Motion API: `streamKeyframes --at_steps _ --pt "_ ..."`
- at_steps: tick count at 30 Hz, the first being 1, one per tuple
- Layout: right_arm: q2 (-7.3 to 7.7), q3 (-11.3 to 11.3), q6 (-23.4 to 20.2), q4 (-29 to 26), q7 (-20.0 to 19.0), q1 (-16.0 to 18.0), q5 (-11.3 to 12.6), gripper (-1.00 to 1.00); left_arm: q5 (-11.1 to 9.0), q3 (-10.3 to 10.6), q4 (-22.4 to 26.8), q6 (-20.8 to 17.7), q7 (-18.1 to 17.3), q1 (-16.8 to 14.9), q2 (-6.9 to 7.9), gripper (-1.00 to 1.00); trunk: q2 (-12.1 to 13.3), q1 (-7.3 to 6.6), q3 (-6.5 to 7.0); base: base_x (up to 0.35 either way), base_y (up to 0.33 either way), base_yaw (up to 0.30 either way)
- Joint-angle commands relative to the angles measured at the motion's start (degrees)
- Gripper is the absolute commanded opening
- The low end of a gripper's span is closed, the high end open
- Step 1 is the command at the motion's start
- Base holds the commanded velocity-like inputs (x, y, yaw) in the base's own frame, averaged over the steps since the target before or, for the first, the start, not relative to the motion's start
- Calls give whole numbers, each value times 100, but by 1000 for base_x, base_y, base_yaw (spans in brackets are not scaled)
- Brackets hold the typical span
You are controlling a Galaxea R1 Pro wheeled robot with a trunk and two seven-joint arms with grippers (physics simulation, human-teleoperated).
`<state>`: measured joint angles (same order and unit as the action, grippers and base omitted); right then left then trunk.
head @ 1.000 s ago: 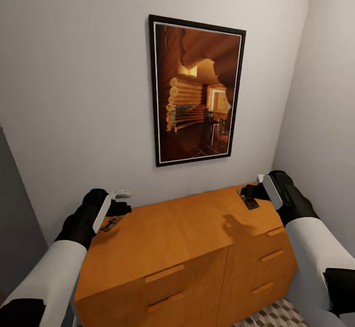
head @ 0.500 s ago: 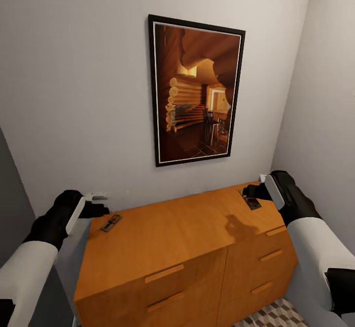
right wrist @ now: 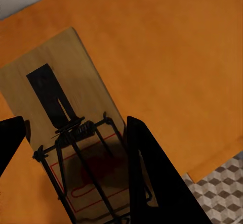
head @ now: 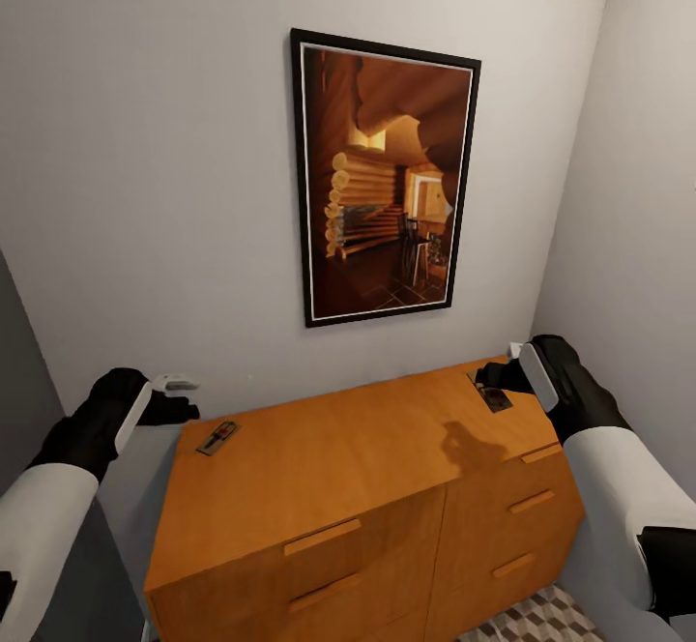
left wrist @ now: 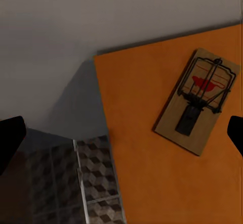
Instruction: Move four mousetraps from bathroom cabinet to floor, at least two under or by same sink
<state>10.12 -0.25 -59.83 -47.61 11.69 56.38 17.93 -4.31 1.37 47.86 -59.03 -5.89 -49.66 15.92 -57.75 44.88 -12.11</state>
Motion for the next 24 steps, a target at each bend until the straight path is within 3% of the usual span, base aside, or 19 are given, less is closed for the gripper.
streamKeyframes --at_steps 1,5,6,8,10,16,24 --pt "0 -1 -17 -6 54 5 58 -100 -39 18 6 -24 15 -15 6 100 -6 1 -9 0 0 0" --pt "5 -1 -17 -7 53 5 48 -100 -36 106 28 -24 9 -43 3 100 -6 1 -9 0 0 0" --pt "7 -1 -17 -10 53 4 45 -100 -35 376 135 -26 6 -49 -16 100 -6 1 -9 0 0 0" --pt "8 -1 -17 -7 58 3 34 -100 -35 678 308 -28 8 -51 -21 100 -6 1 -9 0 0 0" --pt "12 -1 -17 -5 60 4 26 -100 -36 836 389 -29 8 -52 -24 100 -6 1 -9 28 0 0" --pt "33 -1 -17 -3 62 4 36 -100 -98 1001 430 -30 4 -52 -38 100 -6 1 -9 206 0 0" --pt "39 -1 -17 -3 68 5 44 -100 -114 1009 422 -31 -2 -52 -29 100 -6 1 -9 74 0 0"
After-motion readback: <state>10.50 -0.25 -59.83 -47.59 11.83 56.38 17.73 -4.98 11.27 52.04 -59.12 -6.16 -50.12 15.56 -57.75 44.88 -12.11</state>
